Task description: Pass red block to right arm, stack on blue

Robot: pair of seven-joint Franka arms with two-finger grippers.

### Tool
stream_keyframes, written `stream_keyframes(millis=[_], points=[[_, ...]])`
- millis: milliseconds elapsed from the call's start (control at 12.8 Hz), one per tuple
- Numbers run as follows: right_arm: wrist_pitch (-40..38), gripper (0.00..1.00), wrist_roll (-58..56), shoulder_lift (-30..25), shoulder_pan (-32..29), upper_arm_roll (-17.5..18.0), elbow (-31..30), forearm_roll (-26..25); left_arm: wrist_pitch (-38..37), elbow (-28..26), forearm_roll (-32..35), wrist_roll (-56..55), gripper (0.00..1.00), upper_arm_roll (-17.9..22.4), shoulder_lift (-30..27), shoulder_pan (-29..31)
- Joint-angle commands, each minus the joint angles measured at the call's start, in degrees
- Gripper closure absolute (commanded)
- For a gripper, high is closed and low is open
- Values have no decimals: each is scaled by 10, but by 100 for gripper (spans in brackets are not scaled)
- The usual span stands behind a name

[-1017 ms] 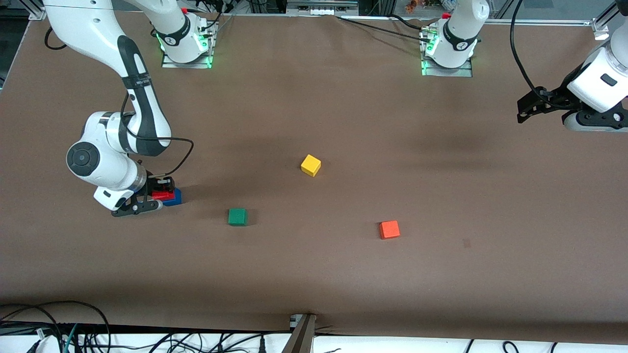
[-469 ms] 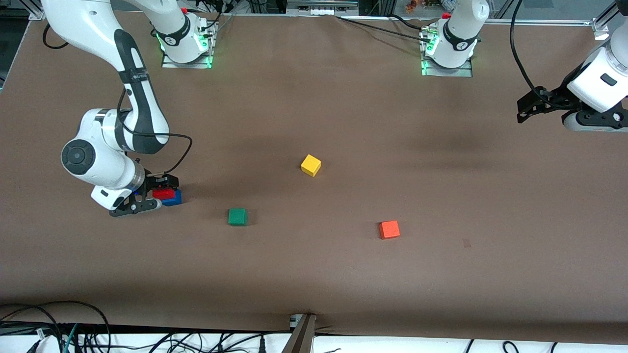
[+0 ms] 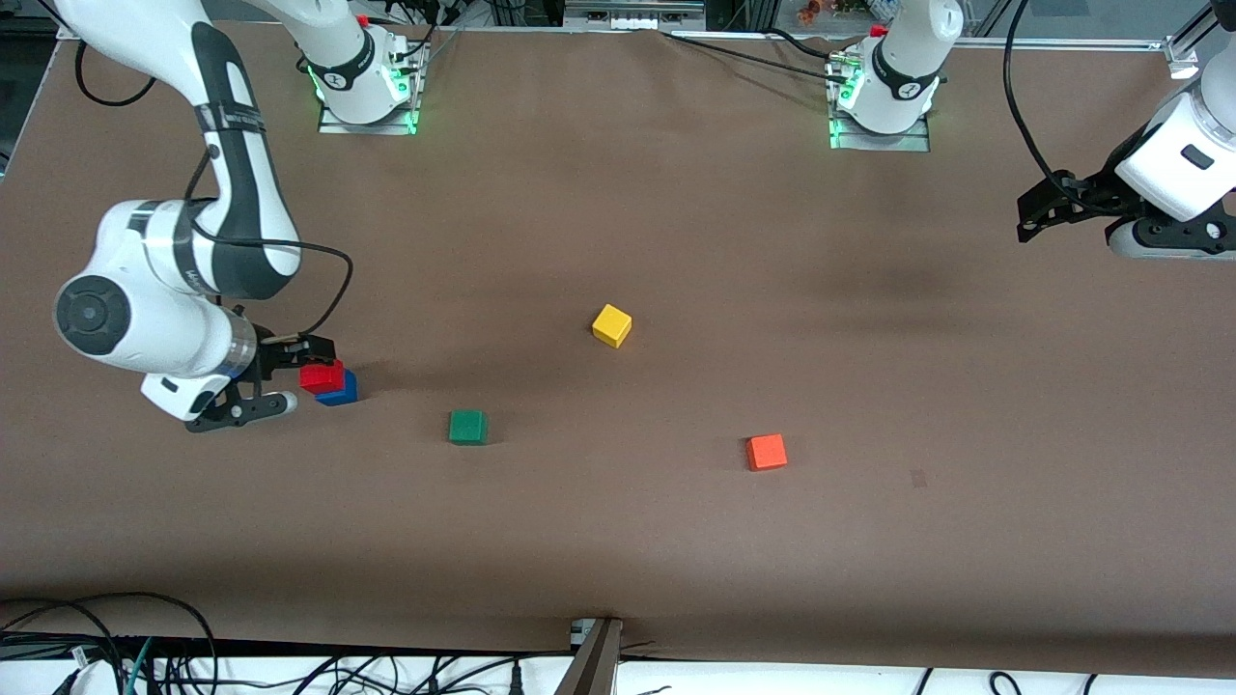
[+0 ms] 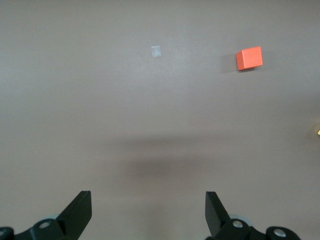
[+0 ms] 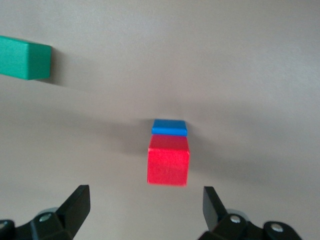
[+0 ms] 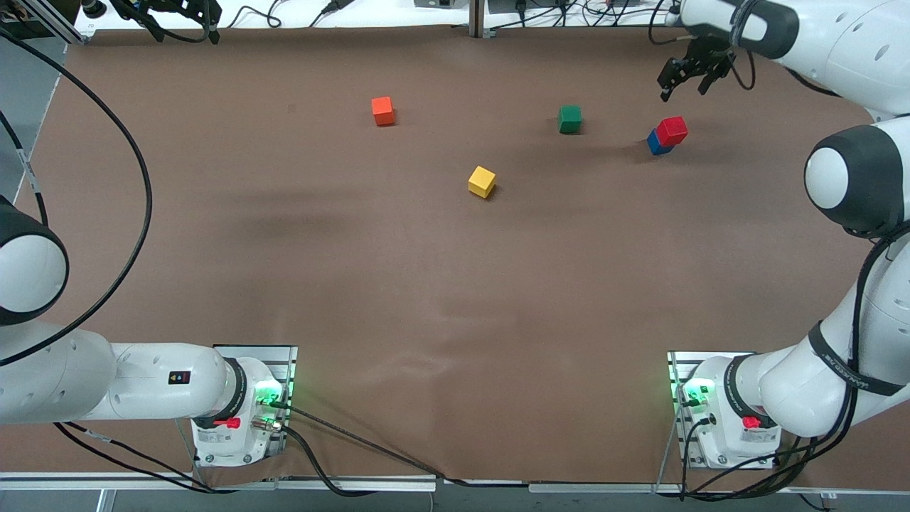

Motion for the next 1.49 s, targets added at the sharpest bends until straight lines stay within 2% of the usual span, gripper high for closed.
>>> stream_keyframes(millis=[0,548,939,1173,1252,1408], points=[[-80,0,5,-2,-1,-17,61,-10,-12,16,-4,14,0,-1,5,2],[-268,0,-1,-16,-2,-67,209,-10,-12,16,0,16,0,-2,5,1],[-343,0,7,-26,-5,-71,265,-22,-12,16,0,16,0,-2,5,1],[-343,0,9,-58,-9,-64,241,-55,-12,16,0,16,0,-2,5,1],[-343,0,9,-75,-22,-48,225,-57,-12,16,0,16,0,-2,5,1],[-339,0,53,-110,-80,30,186,-88,-12,16,0,16,0,-2,5,1]])
